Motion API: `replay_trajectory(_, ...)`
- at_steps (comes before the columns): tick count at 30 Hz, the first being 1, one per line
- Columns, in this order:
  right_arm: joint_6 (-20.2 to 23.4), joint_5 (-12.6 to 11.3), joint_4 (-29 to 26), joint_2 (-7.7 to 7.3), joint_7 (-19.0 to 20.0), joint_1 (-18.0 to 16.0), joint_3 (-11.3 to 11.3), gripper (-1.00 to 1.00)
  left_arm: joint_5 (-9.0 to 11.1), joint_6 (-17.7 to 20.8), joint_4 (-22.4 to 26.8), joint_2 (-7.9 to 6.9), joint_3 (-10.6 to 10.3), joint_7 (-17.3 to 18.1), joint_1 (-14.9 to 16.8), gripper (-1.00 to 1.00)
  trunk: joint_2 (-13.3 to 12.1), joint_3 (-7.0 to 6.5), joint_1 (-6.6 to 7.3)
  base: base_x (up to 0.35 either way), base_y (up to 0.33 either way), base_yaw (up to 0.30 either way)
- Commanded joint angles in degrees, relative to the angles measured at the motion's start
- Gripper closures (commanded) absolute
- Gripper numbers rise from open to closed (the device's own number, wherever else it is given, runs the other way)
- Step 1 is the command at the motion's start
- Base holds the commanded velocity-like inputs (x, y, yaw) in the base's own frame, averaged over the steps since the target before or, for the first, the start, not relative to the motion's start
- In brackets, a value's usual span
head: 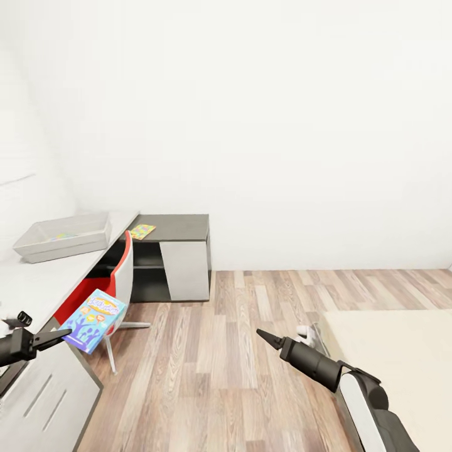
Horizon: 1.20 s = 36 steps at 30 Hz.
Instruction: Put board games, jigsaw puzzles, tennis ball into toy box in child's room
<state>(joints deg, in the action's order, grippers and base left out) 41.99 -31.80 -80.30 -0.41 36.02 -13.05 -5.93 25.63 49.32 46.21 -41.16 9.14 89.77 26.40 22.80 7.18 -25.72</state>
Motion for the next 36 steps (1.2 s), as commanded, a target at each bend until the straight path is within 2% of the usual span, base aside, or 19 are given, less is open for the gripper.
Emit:
replay_trajectory(1, 0.3, -0.1, 0.0, 0.02, 0.0, 0.0, 0.0, -1.00, 0.0, 0.6, 0.0, -0.03, 0.0, 0.2, 0.1, 1.00, 0.1, 0.12, -0.06, 0.270, 0.000, 0.214)
replay_trajectory(11, 0.2, 0.1, 0.3, 0.16, -0.3, 0.0, 0.0, -1.00, 0.0, 0.6, -0.2, 0.00, 0.1, 0.2, 0.1, 1.00, 0.1, 0.17, -0.06, 0.310, 0.000, 0.251)
replay_trajectory(26, 0.1, 0.0, 0.4, 0.09, -0.1, 0.0, -0.1, -1.00, 0.0, 0.5, -0.2, 0.03, 0.1, 0.2, 0.1, 1.00, 0.1, 0.20, -0.06, 0.324, 0.000, 0.022)
replay_trajectory(36, 0.1, 0.1, 0.3, 0.15, -0.3, 0.0, -0.1, -1.00, 0.0, 0.4, -0.2, 0.06, 0.1, 0.2, 0.1, 1.00, 0.1, 0.20, -0.06, 0.324, 0.000, 0.241)
